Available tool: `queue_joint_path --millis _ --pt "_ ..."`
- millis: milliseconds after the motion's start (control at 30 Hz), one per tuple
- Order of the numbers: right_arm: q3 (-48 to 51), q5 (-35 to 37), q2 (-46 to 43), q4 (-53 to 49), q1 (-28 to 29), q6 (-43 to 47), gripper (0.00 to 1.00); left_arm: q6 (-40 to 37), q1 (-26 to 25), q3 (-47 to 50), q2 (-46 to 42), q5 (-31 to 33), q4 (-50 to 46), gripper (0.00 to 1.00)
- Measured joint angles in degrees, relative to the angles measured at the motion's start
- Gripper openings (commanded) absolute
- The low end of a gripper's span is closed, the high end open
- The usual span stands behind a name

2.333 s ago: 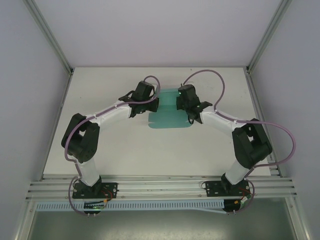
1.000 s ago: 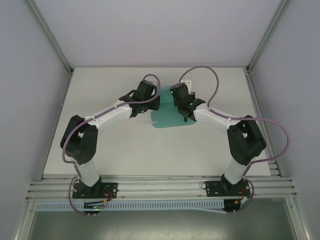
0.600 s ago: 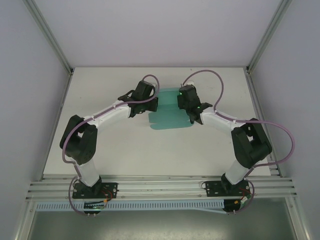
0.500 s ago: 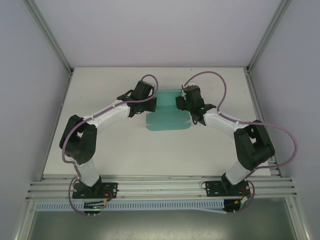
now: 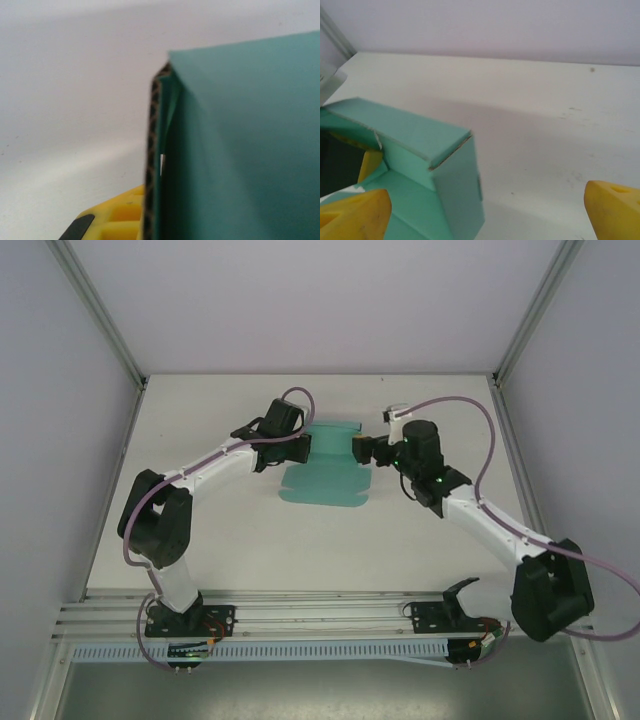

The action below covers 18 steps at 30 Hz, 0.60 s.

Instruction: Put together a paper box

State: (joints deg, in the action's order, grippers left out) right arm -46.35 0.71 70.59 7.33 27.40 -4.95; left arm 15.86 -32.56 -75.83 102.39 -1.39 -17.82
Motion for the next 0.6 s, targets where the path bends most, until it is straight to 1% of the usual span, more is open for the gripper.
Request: queue_joint_path --millis 67,167,267,333,433,500,600 --pt "1.68 1.92 -2.47 -0.13 -1.11 -1.46 0.99 -4.07 0.00 -0.52 0.00 -1.46 -1.44 0.00" --pt "3.74 3.85 -5.97 -1.57 -3.54 -3.15 0.99 -12.26 0.00 -2.32 0.00 -5.53 -5.14 0.00" --pt "5.49 4.70 -9.51 -3.69 -5.62 -4.09 0.99 -23.61 0.00 -5.29 0.04 -9.84 -12.46 0.00" --pt "6.29 5.31 -11.50 -5.55 -6.71 -4.28 0.99 -30.56 -0.04 -8.04 0.79 -10.60 -18.71 0.00" --pt "6.73 5.88 -13.18 -8.11 -8.00 -4.20 0.99 -37.00 -0.13 -13.68 4.35 -7.58 -27.63 0.00" --pt "7.02 6.08 -13.57 -9.18 -8.63 -4.15 0.99 -39.36 -0.13 -16.94 7.43 -4.52 -32.11 0.00" --pt "7.37 6.36 -13.40 -10.93 -9.33 -4.07 0.99 -41.92 -0.31 -18.62 10.73 -0.96 -36.63 0.00"
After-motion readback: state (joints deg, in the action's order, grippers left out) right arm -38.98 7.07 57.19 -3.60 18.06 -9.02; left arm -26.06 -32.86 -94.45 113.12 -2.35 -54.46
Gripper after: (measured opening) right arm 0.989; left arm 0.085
